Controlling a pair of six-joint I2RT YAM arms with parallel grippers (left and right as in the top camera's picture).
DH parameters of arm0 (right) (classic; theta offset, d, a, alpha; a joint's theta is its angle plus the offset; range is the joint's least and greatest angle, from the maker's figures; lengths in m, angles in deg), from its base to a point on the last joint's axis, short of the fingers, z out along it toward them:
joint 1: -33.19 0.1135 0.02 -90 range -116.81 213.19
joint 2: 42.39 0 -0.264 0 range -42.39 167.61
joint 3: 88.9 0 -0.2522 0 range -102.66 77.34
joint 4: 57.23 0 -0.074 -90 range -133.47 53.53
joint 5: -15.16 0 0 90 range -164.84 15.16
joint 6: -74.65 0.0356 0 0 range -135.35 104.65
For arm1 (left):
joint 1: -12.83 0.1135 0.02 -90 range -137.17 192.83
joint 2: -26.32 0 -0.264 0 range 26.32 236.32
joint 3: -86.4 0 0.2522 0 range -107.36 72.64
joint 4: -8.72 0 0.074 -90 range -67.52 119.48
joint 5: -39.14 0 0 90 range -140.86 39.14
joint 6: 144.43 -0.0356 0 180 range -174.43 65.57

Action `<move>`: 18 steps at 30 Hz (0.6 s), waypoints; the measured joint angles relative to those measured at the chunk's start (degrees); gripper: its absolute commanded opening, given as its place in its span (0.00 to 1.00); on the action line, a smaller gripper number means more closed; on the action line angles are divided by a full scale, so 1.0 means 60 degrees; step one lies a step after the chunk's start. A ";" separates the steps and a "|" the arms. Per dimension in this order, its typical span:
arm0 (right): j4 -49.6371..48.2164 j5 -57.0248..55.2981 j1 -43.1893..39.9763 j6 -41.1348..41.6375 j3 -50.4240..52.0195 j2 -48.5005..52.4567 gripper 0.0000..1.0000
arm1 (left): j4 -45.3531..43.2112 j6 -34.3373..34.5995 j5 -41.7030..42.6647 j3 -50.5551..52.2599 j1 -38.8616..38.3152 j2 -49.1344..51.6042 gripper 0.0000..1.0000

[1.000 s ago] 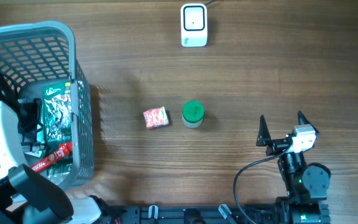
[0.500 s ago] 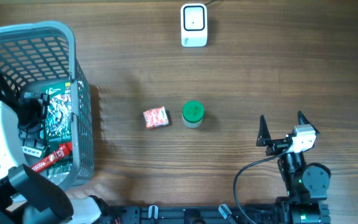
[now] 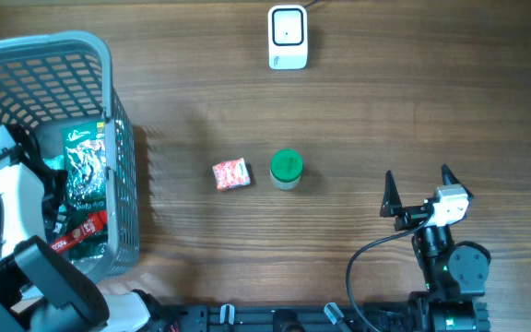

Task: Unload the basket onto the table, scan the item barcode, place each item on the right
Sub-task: 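Grasp the green-and-white packet in the basket with the left gripper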

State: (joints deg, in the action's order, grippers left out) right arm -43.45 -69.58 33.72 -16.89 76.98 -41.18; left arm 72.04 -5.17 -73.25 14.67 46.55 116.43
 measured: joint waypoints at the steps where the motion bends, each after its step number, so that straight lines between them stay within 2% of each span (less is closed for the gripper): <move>1: 0.0004 0.0000 0.0000 0.0000 0.0000 0.0000 1.00 | -0.0215 0.0011 -0.0135 0.0204 0.0000 0.0000 1.00; 3: 0.0000 0.0000 0.0004 0.0000 0.0000 0.0000 1.00 | -0.0554 0.0025 -0.0397 0.0557 0.0000 0.0000 1.00; 4: 0.0000 0.0000 0.0004 0.0000 0.0000 0.0000 1.00 | -0.0816 0.0018 -0.0506 0.0703 0.0000 0.0000 0.96; 8: 0.0000 0.0000 0.0000 0.0000 0.0000 0.0000 1.00 | -0.1665 0.0055 -0.0616 0.1038 -0.0004 0.0000 0.53; 12: 0.0000 0.0000 0.0000 0.0000 0.0000 0.0000 0.99 | -0.1843 0.0087 -0.0586 0.1147 -0.0029 0.0029 0.24; 18: 0.0000 0.0000 0.0000 0.0000 0.0000 0.0000 1.00 | -0.1832 0.0124 -0.0703 0.1155 -0.0036 0.0113 0.20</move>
State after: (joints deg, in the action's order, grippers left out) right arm -43.45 -69.58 33.72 -16.89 76.98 -41.18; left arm 61.05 -4.43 -77.47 21.60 46.33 117.10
